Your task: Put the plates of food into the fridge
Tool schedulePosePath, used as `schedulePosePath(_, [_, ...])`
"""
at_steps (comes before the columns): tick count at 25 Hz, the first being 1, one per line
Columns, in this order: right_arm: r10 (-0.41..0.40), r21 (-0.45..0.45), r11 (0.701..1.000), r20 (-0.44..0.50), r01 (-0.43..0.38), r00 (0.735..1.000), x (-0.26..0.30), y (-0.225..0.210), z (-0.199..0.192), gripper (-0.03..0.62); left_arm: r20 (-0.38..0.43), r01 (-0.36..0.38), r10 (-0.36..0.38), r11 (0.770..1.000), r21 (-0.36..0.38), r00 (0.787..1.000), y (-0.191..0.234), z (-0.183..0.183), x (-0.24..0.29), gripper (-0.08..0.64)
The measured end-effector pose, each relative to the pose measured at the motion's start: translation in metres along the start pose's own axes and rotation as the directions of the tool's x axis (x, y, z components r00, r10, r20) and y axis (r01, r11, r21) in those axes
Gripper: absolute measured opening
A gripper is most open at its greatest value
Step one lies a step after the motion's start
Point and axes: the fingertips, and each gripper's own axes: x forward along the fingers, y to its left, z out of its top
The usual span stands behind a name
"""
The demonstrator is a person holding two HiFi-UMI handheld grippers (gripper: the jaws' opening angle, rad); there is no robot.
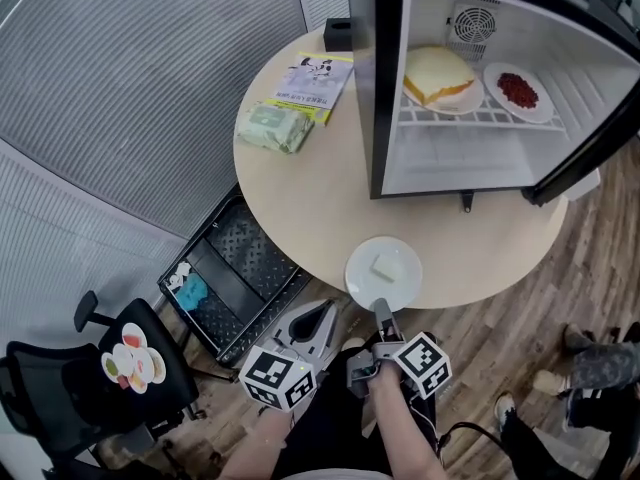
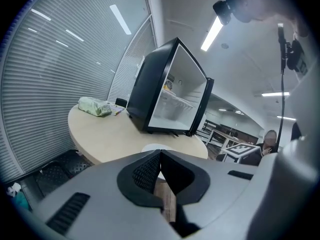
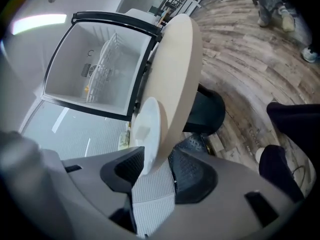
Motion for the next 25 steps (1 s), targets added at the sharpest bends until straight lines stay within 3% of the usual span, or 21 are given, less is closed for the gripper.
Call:
schedulePosePath(2, [0.001,0.041,0.999,0.014,-0.001,1.0,0.003,-0.003,0.002,0.18,0.0,0.001,-0.001,1.0,-0.001,1.0,0.001,0.0,0.0,0.005])
schedulePosePath(4, [-0.001,0.065,0.998,0.024,0.0,1.0,0.002,-0.005,0.004,0.132,0.0,0.005,-0.005,1.0,-0.001,1.0,0.001,0.0,0.001,0.005])
schedulePosePath(9, [0.025,0.024,0.999,0.04,-0.026,0.999,-0.01,0.001,0.005,0.037,-0.003,0.025,-0.025,1.0,0.009,1.0,-0.004,0.003,0.005,0.005])
schedulePosePath(15, [0.116,0.055,0.992,0.032,-0.118,0.993,-0.025,0.0,0.007,0.019,-0.02,0.064,-0.063,0.998,0.023,0.998,-0.015,0.003,0.014,0.005])
schedulePosePath(21, [0.152,0.107,0.982,0.041,-0.155,0.988,-0.03,0.003,0.012,0.017,-0.022,0.089,-0.089,0.996,0.026,0.996,-0.023,0.004,0.023,0.005])
schedulePosePath(25, [0.189,0.09,0.977,0.052,-0.193,0.981,-0.034,0.017,0.021,0.017,-0.014,0.101,-0.1,0.994,0.036,0.995,-0.027,0.01,0.028,0.005])
